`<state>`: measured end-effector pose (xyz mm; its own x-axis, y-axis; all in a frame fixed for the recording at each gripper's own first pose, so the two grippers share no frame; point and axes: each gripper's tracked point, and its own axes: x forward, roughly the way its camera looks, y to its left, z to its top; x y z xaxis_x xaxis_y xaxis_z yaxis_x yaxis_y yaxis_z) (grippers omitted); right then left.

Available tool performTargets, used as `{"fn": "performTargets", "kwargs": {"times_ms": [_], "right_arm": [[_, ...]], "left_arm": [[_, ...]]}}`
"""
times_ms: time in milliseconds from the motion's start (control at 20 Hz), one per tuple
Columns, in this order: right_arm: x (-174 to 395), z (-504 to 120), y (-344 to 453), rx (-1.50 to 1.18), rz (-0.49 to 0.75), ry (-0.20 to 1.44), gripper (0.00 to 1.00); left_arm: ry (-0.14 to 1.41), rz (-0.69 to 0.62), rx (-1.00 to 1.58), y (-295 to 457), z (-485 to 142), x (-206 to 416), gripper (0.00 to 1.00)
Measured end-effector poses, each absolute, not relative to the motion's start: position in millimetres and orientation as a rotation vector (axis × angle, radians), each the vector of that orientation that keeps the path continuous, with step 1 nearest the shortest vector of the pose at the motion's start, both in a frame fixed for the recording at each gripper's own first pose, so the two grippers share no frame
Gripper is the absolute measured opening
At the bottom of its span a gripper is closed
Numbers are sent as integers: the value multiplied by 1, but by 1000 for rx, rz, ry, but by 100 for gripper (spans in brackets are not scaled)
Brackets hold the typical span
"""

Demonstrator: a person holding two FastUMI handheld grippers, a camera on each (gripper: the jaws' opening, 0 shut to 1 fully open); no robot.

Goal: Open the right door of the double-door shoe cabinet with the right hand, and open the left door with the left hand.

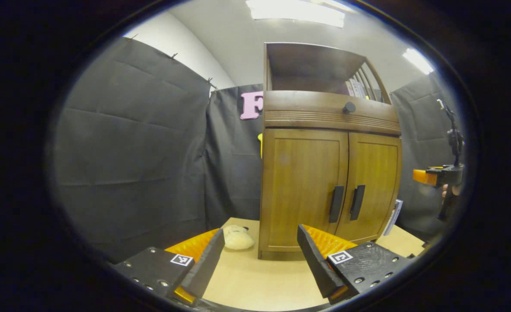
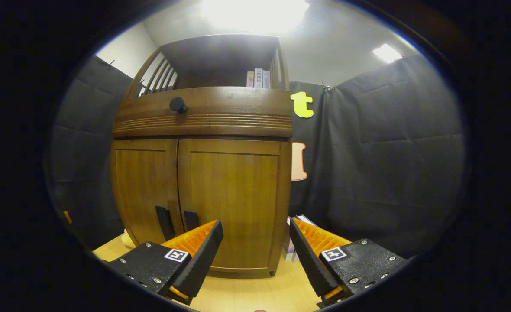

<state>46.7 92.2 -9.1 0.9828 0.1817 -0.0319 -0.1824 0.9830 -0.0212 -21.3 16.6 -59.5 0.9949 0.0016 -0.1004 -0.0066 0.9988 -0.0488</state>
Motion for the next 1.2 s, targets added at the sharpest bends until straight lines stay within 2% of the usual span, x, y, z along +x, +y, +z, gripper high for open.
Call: {"fn": "performTargets", "kwargs": {"times_ms": [50, 150, 200, 350, 400, 450, 750, 800, 850, 1100, 1150, 1200], "right_arm": [[53, -8, 103, -18, 206, 36, 96], [65, -7, 125, -15, 246, 42, 95], [70, -9, 135, -18, 266, 47, 96], [89, -21, 171, -19, 337, 80, 96], [96, -25, 180, -17, 351, 92, 96], [102, -27, 188, -14, 357, 96, 95], [142, -54, 220, -29, 353, 132, 96], [147, -59, 223, -22, 355, 149, 96], [152, -64, 228, -15, 359, 164, 96], [161, -88, 243, -33, 358, 220, 96], [162, -92, 247, -35, 357, 235, 93], [162, -94, 250, -32, 357, 248, 91]], "left_arm": [[107, 0, -59, 16, -62, -25, 100], [110, 3, -58, 18, -63, -31, 96], [111, 6, -51, 19, -62, -35, 100], [113, 22, -35, 23, -60, -43, 100], [116, 31, -36, 25, -61, -47, 96], [121, 41, -41, 28, -64, -49, 100], [162, 111, -43, 51, -77, -68, 100], [161, 120, -26, 54, -76, -70, 96], [162, 126, -15, 55, -76, -72, 100], [179, 115, -50, 48, -83, -75, 100], [180, 113, -52, 47, -84, -75, 100], [179, 111, -46, 48, -83, -75, 88]]}}
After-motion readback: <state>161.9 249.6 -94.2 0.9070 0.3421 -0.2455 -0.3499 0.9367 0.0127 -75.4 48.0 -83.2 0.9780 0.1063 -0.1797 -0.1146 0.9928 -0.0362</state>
